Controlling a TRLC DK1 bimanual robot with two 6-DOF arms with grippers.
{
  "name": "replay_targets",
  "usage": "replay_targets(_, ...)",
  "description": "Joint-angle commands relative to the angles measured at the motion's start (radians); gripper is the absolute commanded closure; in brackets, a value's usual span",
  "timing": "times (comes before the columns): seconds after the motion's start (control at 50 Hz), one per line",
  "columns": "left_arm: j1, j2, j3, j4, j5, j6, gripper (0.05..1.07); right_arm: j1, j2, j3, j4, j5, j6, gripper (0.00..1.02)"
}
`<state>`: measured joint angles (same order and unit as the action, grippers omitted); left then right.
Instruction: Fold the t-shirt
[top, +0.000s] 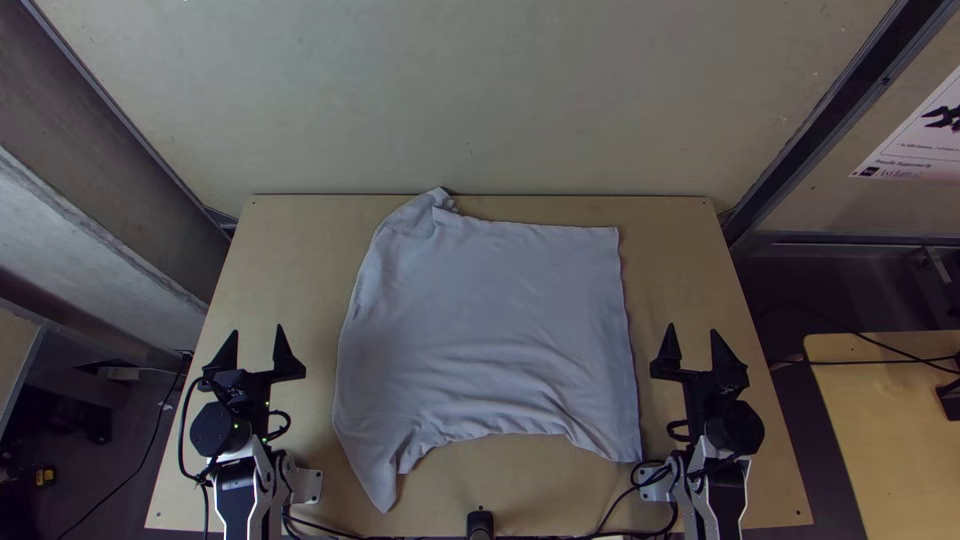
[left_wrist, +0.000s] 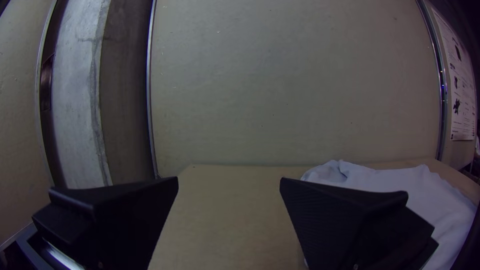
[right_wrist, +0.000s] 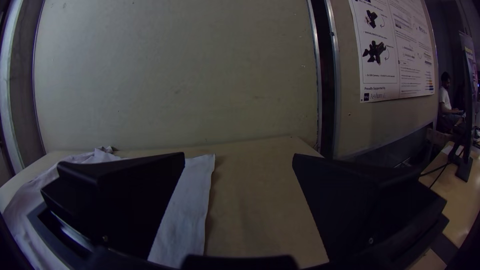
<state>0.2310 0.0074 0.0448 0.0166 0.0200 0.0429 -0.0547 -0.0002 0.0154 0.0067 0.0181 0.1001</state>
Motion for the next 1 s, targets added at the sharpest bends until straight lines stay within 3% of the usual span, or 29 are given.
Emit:
replay_targets(0.0, 0.001, -0.007, -0.042, -0.027, 0.001, 0.006, 0.1, -0.005, -0.003, -0.006, -0.024, 0.005, -0.007, 0.03)
replay_targets(0.98, 0.008, -0.011, -0.042, -0.024, 0.0, -0.037, 0.1, 0.03, -0.006, -0.006, -0.022, 0.002, -0.011, 0.03)
